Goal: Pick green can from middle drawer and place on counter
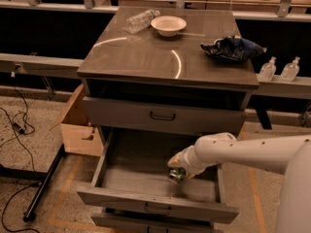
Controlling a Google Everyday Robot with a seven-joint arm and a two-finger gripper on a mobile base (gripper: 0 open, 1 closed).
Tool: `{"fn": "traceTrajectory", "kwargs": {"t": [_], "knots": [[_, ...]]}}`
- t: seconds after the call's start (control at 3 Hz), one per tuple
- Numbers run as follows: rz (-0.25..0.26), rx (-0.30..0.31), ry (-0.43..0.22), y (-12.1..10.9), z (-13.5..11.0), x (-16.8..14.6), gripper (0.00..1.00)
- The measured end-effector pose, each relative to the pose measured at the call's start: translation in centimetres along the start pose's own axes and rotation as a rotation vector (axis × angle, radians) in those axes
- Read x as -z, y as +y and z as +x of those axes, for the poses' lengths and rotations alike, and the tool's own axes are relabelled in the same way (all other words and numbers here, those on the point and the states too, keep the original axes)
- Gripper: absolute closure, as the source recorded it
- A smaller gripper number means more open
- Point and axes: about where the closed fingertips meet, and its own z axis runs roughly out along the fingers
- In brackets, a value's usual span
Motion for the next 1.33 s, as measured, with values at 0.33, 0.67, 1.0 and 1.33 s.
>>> {"fn": "traceTrajectory", "kwargs": {"t": [0.33,0.67,1.0,1.33], "knots": [[0.068,-0.045,0.018,-0.4,1.7,4.2,1.0],[0.163,-0.095,0.047,-0.4,4.7,9.4,1.0],[0.268,-0.133,0.037,-0.2,7.7,14.7,1.0],[0.284,-0.122,0.016,-0.8,8.6,16.9,1.0]]}}
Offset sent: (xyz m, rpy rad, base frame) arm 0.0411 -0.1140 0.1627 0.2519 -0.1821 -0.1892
